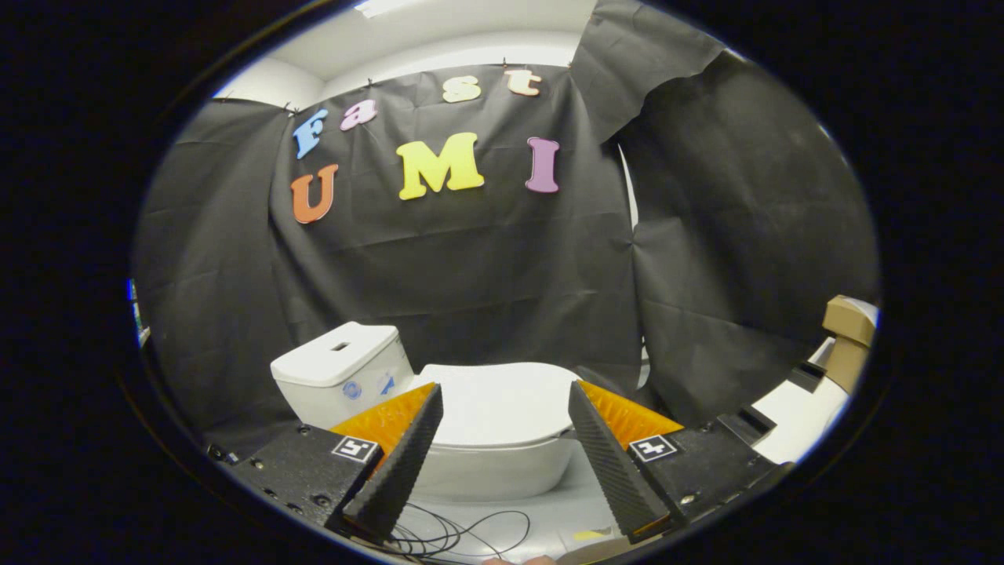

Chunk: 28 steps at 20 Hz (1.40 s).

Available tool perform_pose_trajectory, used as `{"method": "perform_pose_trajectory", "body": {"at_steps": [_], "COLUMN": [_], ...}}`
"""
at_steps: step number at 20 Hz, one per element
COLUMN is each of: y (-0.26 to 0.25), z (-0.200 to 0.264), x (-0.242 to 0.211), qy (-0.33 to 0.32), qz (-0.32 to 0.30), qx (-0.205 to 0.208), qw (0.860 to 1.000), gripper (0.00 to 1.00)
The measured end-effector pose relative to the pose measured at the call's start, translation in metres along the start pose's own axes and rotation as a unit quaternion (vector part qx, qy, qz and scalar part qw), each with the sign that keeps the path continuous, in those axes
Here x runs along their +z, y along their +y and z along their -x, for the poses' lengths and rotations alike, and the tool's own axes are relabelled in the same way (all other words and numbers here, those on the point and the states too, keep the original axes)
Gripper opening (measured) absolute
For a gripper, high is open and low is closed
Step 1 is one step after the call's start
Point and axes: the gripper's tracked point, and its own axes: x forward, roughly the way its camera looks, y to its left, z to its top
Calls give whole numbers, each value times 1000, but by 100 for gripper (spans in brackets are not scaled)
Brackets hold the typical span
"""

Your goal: Open the toilet lid.

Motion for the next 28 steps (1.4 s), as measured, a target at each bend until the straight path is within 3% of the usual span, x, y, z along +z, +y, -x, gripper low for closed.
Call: {"method": "perform_pose_trajectory", "body": {"at_steps": [9, 15, 28], "y": [-19, -39, -94], "z": [-29, -72, -178], "x": [-16, -22, -71], "qy": [18, 44, 204], "qz": [6, 15, -12], "qx": [-15, -29, -47], "qw": [1000, 998, 978], "gripper": [100, 100, 100]}}
